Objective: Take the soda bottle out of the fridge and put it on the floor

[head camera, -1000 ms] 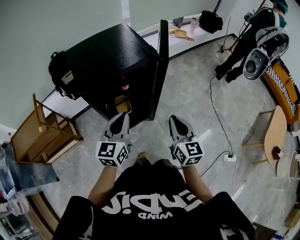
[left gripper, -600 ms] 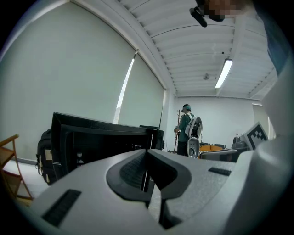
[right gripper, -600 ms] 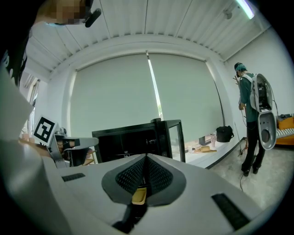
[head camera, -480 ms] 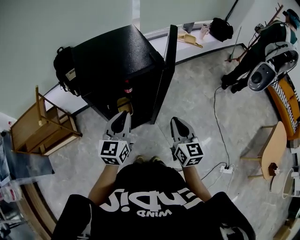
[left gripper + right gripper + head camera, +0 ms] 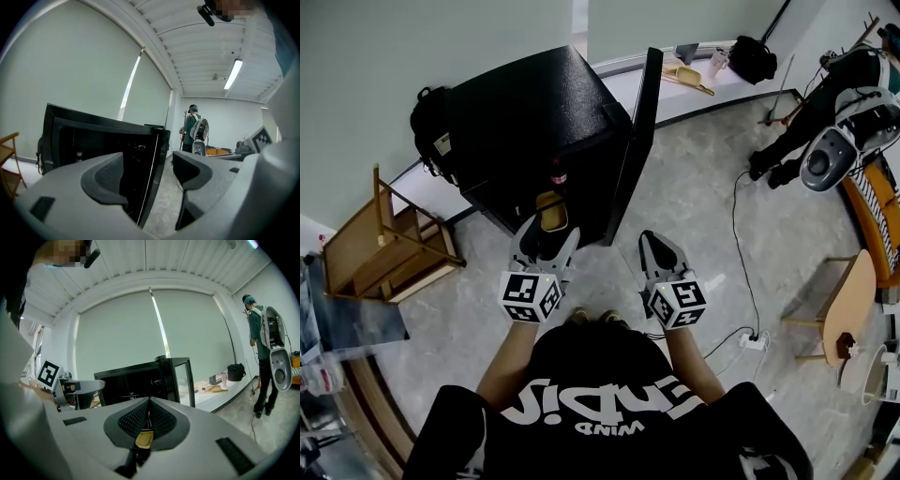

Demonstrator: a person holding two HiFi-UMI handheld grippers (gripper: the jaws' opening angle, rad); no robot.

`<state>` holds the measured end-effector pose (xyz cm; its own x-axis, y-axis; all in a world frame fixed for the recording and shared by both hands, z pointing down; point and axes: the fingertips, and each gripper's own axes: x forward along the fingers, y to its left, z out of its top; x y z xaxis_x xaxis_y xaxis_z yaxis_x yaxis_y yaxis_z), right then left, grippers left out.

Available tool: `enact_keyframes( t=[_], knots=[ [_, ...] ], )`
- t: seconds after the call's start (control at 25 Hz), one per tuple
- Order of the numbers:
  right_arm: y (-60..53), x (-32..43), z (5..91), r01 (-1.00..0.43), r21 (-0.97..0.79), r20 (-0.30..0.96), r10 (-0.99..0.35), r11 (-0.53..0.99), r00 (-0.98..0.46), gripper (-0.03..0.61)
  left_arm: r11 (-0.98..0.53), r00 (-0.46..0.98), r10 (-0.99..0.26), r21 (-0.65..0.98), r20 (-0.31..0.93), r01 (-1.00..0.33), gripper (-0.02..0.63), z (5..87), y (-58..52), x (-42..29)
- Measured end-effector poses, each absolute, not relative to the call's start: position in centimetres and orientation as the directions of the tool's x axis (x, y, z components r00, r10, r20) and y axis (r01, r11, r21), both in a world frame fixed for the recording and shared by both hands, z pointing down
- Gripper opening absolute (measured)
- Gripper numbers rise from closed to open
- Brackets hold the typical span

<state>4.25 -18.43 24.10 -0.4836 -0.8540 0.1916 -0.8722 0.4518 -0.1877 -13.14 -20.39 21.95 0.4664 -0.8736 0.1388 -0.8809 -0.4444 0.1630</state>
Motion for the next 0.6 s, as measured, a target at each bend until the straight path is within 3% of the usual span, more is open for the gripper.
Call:
enact_keyframes(
  t=[0.6],
  knots=[
    [-18.9,1.2,25.3,-0.867,-0.198,0.182,-0.852,0.458,-0.491,0.022,-0.449,0.471,-0.862,0.152,0.188,-0.881,0.321,24.5,-21.4,-14.7]
  ],
)
